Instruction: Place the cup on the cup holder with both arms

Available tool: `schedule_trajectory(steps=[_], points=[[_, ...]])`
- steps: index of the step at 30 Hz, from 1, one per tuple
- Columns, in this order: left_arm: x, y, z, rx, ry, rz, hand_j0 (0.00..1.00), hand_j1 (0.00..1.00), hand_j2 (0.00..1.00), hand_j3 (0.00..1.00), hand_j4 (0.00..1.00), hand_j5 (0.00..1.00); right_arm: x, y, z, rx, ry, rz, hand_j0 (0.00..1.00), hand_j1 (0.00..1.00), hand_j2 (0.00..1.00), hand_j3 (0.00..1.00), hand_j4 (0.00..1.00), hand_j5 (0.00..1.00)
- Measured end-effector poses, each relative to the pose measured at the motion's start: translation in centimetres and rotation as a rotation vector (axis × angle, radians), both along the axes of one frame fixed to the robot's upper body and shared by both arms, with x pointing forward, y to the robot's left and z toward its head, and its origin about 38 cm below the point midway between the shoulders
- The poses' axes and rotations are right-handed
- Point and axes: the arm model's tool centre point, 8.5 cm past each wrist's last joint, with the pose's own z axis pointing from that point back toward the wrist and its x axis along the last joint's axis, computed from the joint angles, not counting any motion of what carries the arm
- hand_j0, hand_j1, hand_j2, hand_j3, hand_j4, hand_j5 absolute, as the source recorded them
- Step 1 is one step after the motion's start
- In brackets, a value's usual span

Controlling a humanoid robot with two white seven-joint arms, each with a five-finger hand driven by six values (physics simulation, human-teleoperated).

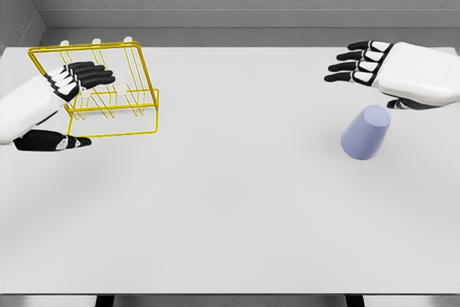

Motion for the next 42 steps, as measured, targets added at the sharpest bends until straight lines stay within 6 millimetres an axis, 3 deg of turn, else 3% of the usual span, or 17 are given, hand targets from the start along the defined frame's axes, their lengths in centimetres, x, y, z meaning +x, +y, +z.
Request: schedule_trajectory(steps=[6,7,8,10,14,24,37,42], points=[[0.0,-0.2,-0.2,-0.014,0.002,0.0,1.0,1.0,1.0,1.0,1.0,1.0,0.1,-0.1,0.8,0.029,-0.021,0.001,1.0,1.0,1.0,1.0,1.0,1.0],[0.0,-0.2,-0.3,-0.015,0.003,0.0,1.0,1.0,1.0,1.0,1.0,1.0,0.3,0.0,1.8,0.028,-0.046,0.003,1.0,1.0,1.0,1.0,1.0,1.0],[0.0,-0.2,-0.3,-0.015,0.003,0.0,1.0,1.0,1.0,1.0,1.0,1.0,0.5,0.1,3.0,0.006,-0.067,0.001,1.0,1.0,1.0,1.0,1.0,1.0],[0.0,-0.4,-0.5,-0.024,0.005,-0.002,1.0,1.0,1.0,1.0,1.0,1.0,0.8,0.0,3.0,-0.101,-0.025,-0.019,1.0,1.0,1.0,1.0,1.0,1.0],[-0.1,-1.4,-1.6,-0.066,0.023,-0.015,1.0,1.0,1.0,1.0,1.0,1.0,1.0,-0.3,1.7,-0.208,0.046,-0.039,1.0,1.0,1.0,1.0,1.0,1.0],[-1.5,-5.1,-6.6,-0.125,0.181,-0.105,1.0,1.0,1.0,1.0,1.0,1.0,2.3,-0.9,-4.0,-0.318,0.167,-0.078,1.0,1.0,1.0,1.0,1.0,1.0],[-2.5,-10.1,-9.7,-0.36,0.472,-0.255,1.0,1.0,1.0,1.0,1.0,1.0,3.8,-0.4,-7.7,-0.384,0.199,-0.097,1.0,1.0,1.0,1.0,1.0,1.0],[-1.7,-10.2,-11.8,-0.409,0.642,-0.161,1.0,1.0,1.0,1.0,1.0,1.0,4.4,-0.3,-8.7,-0.39,0.209,-0.111,1.0,1.0,1.0,1.0,1.0,1.0]])
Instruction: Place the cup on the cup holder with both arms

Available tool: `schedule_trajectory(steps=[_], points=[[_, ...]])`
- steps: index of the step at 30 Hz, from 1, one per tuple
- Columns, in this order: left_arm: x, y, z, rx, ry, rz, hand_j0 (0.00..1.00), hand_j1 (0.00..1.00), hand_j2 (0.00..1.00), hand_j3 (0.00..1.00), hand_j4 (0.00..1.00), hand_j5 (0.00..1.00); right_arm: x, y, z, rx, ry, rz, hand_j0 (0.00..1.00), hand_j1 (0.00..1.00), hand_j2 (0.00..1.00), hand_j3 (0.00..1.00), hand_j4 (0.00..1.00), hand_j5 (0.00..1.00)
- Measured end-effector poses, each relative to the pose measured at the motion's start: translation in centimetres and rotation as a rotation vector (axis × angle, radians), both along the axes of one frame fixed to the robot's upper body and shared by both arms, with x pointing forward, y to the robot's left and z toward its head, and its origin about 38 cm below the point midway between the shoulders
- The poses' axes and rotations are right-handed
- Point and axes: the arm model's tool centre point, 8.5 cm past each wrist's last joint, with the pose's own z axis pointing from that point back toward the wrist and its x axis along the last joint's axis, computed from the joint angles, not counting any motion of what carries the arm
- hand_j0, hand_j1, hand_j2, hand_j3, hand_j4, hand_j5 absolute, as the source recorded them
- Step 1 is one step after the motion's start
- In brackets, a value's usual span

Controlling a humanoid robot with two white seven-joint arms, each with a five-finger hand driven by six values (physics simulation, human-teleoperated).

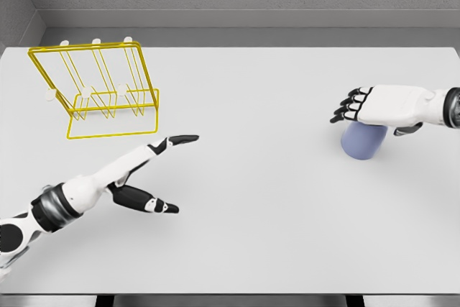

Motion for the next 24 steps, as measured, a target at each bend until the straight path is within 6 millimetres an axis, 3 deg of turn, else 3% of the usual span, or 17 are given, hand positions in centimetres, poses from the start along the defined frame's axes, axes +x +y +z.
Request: schedule_trajectory(steps=[5,10,24], points=[[1.1,0.5,-1.3,0.052,0.141,0.082,1.0,1.0,1.0,1.0,1.0,1.0,0.2,0.0,-0.4,-0.009,0.002,-0.004,0.99,0.99,0.99,0.99,0.99,0.99],[1.5,1.1,-2.2,0.067,0.207,0.123,1.0,1.0,1.0,1.0,1.0,1.0,0.2,-0.1,-0.7,-0.032,-0.004,-0.006,0.83,0.83,0.83,0.83,0.83,0.83],[2.0,1.5,-2.6,-0.114,0.405,0.183,1.0,1.0,1.0,1.0,1.0,1.0,0.3,-0.5,-0.7,-0.064,-0.015,-0.011,0.71,0.71,0.71,0.71,0.71,0.71]])
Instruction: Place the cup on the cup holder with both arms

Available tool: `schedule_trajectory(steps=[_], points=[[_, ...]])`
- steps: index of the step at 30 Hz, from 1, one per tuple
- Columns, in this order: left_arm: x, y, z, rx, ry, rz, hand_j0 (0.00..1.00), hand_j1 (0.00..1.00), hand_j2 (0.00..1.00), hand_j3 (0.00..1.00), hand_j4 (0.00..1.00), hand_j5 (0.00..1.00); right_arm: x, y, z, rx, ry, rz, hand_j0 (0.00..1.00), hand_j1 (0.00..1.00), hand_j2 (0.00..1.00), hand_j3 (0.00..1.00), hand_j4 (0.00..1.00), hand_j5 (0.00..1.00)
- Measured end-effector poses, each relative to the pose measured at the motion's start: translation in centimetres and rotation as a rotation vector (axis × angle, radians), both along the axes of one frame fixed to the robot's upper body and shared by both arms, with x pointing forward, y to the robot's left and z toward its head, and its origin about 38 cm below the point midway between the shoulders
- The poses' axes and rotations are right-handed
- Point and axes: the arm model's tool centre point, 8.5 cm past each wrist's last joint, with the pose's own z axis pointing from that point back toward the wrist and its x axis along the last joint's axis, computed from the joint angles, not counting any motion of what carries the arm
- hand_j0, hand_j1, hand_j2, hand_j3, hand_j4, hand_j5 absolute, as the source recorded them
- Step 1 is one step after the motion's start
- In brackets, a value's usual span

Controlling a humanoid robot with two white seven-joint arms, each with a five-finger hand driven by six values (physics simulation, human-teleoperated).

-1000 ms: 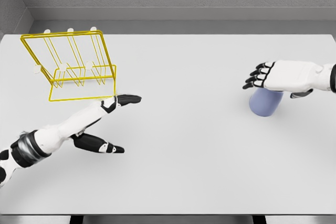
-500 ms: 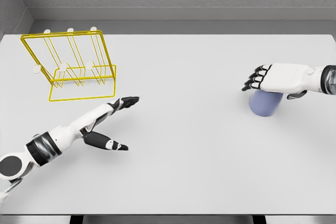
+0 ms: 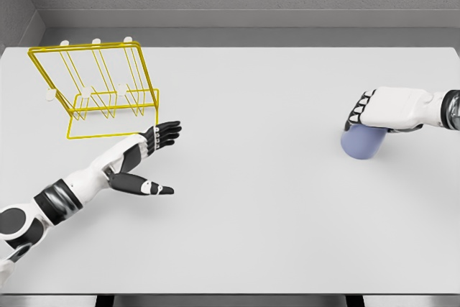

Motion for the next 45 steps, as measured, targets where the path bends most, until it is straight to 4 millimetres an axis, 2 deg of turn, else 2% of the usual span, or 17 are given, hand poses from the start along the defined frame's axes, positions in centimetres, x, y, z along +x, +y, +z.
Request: schedule_trajectory(steps=[9,18,26,41,45], points=[[0.3,-0.8,-1.3,-0.012,0.042,0.014,1.0,1.0,1.0,1.0,1.0,1.0,0.0,-0.1,0.5,0.003,-0.01,-0.002,0.68,0.68,0.68,0.68,0.68,0.68],[0.6,-0.7,-1.5,-0.004,0.043,0.02,1.0,1.0,1.0,1.0,1.0,1.0,-0.6,1.1,3.5,0.014,-0.086,0.052,0.61,0.61,0.61,0.61,0.61,0.61],[0.6,-0.7,-1.6,0.024,0.027,0.013,1.0,1.0,1.0,1.0,1.0,1.0,-2.0,4.6,5.6,0.037,-0.155,0.168,0.61,0.61,0.61,0.61,0.61,0.61],[0.6,-0.7,-1.6,0.022,0.028,0.013,1.0,1.0,1.0,1.0,1.0,1.0,-1.9,12.7,5.7,0.163,-0.18,0.336,0.61,0.61,0.61,0.61,0.61,0.61],[0.6,-0.7,-1.5,0.02,0.028,0.014,1.0,1.0,1.0,1.0,1.0,1.0,-2.1,13.8,5.2,0.174,-0.165,0.359,0.61,0.61,0.61,0.61,0.61,0.61]])
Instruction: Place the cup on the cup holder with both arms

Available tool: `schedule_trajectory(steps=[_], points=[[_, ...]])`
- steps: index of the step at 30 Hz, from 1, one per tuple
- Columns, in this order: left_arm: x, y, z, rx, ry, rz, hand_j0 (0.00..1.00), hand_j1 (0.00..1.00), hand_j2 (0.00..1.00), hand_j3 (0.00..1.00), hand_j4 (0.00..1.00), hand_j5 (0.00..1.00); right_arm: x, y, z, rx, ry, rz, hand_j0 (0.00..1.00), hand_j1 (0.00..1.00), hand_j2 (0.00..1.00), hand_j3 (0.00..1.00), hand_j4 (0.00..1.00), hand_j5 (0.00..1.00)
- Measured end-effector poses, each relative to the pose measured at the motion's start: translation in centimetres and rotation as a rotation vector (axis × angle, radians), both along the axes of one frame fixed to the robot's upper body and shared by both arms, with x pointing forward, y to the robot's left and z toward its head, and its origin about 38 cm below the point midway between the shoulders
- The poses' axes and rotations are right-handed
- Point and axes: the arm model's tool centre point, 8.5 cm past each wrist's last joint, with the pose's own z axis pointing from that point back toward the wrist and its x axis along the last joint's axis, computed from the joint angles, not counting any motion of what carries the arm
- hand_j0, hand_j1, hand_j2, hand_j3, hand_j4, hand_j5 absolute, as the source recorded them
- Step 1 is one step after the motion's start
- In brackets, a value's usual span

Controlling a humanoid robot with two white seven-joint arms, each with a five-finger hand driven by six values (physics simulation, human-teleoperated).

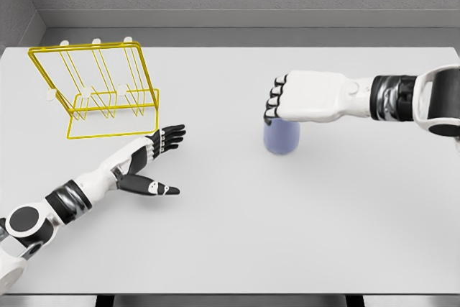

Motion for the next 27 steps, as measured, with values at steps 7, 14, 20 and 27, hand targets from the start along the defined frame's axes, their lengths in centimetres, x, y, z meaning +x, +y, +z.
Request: schedule_trajectory(steps=[7,14,20,27], points=[[0.0,0.0,0.0,-0.002,0.0,0.001,1.0,1.0,1.0,1.0,1.0,1.0,0.2,0.3,1.0,0.0,-0.024,0.006,0.74,0.74,0.74,0.74,0.74,0.74],[0.0,0.0,0.1,-0.002,-0.001,0.001,1.0,1.0,1.0,1.0,1.0,1.0,1.0,-2.2,5.2,0.084,-0.1,-0.056,1.0,1.0,1.0,1.0,1.0,1.0],[0.0,-0.1,0.1,-0.002,-0.001,-0.002,1.0,1.0,1.0,1.0,1.0,1.0,-0.1,-7.2,3.5,0.25,0.014,-0.171,1.0,1.0,1.0,1.0,1.0,1.0],[0.5,-1.0,0.8,-0.023,-0.022,-0.013,1.0,1.0,1.0,1.0,1.0,1.0,-0.1,-12.0,0.9,0.491,0.206,-0.283,1.0,1.0,1.0,1.0,1.0,1.0]])
